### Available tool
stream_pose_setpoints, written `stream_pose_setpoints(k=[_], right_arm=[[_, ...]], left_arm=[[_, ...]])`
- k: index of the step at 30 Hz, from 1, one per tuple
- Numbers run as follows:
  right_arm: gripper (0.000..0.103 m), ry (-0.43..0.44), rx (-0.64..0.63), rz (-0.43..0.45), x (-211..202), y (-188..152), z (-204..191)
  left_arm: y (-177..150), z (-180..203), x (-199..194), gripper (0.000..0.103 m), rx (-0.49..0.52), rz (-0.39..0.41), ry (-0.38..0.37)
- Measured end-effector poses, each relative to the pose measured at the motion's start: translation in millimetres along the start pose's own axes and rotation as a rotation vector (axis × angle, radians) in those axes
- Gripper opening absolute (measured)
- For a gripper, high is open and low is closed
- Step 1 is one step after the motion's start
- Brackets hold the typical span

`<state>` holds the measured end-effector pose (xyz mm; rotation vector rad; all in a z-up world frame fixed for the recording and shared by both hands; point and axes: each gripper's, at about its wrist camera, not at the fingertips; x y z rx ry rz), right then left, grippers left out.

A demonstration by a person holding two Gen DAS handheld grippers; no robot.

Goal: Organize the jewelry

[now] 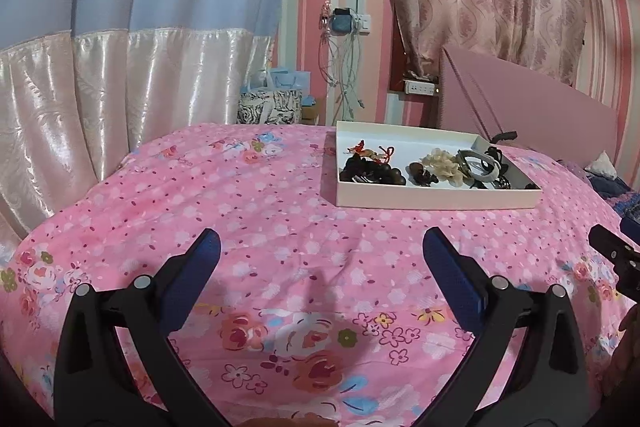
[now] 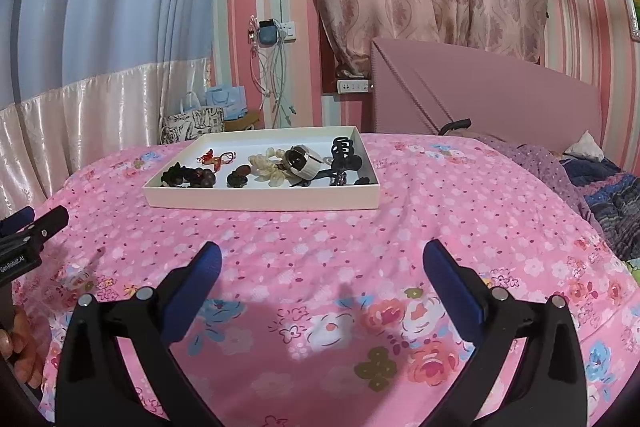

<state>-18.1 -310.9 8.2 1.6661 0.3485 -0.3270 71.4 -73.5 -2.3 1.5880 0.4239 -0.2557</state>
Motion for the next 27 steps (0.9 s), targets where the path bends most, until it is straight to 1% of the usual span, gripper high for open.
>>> stream_pose_setpoints(k=[5, 17, 27], right_arm=[[0.101, -0.031, -0.007, 0.007, -1.4, -0.3, -3.7], [0.101, -0.028, 0.000, 0.012, -1.4, 0.6, -2.8], [0.101, -0.028, 0.002, 0.014, -1.7, 0.4, -2.9]], left_arm=[[-0.4, 0.5, -0.9, 0.100, 0.005, 0.003, 0.003], [-0.9, 4.8, -8.2, 0.100, 0.039, 0.038, 0.004], [-0.5, 5.1, -9.8, 0.100, 0.044, 0.041, 0.006]])
Point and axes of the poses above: each gripper's, at about its wrist camera, not at the fingertips, and x roughly the way its jaws point, z to its right, y to its top, and after that the axes turned 13 degrees about y, right-handed
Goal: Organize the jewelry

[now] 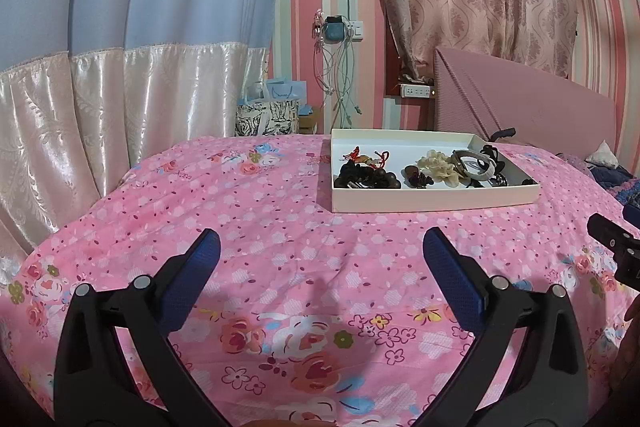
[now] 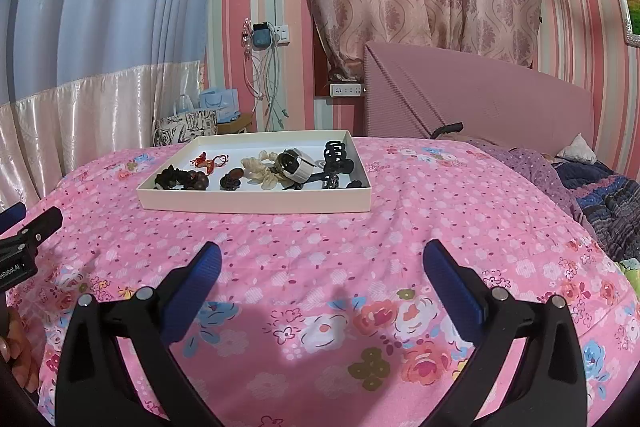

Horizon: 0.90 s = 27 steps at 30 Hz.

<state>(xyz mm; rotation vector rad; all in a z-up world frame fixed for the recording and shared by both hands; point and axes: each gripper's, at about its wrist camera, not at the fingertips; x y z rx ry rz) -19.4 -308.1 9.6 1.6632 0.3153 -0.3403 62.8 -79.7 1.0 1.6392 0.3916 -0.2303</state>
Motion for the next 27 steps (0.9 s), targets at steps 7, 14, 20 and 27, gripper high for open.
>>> stream_pose_setpoints(k=[7, 14, 20, 27], right_arm=[[0.101, 0.000, -0.002, -0.002, -0.1, 0.0, 0.1], [0.101, 0.000, -0.001, 0.000, -0.5, 0.0, 0.3], [0.101, 0.000, -0.001, 0.000, -0.4, -0.1, -0.3], [0.101, 0.000, -0.001, -0.001, -0.4, -0.1, 0.1]], left_arm=[[0.1, -0.4, -0.7, 0.100, 0.001, 0.002, 0.001], [1.0, -0.4, -0.2, 0.100, 0.007, 0.006, -0.001], [1.1, -0.5, -0.1, 0.100, 0.008, 0.006, -0.001], [1.3, -0.7, 0.3, 0.100, 0.009, 0.006, -0.001]])
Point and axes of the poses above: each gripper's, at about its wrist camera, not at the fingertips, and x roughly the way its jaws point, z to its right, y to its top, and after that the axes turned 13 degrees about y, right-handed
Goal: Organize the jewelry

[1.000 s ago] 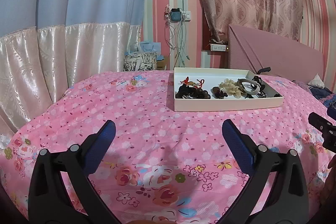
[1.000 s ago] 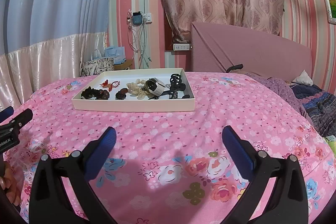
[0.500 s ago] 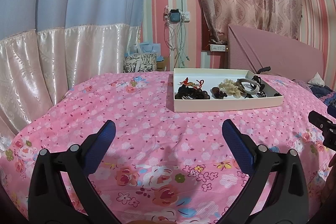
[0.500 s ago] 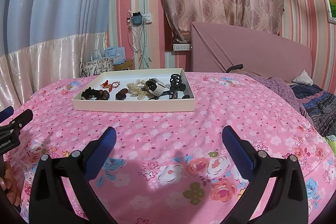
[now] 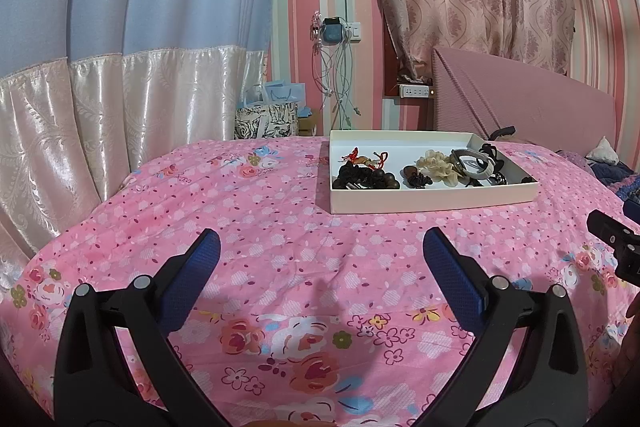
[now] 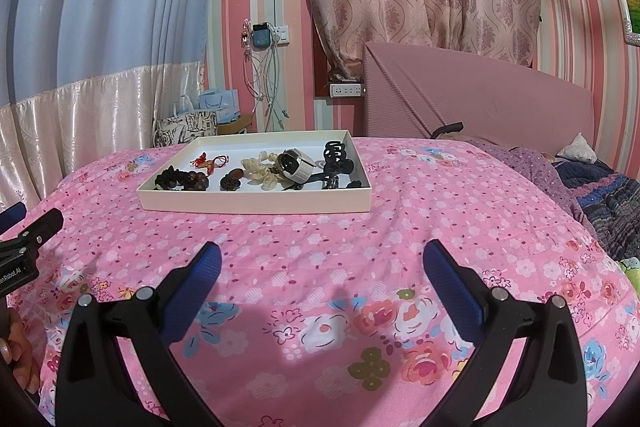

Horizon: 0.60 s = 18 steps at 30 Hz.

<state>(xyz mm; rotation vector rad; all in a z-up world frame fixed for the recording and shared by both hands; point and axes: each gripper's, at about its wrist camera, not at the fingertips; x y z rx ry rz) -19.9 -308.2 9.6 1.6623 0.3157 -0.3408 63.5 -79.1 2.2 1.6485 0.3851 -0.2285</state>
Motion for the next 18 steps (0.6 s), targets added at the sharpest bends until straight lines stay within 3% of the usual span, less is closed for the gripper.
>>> stream_pose_setpoints(k=[18], right_arm=[[0.101, 0.000, 0.000, 0.001, 0.0, -0.2, 0.2]], left_arm=[[-0.2, 0.9, 0.0, 0.100, 0.007, 0.001, -0.003]])
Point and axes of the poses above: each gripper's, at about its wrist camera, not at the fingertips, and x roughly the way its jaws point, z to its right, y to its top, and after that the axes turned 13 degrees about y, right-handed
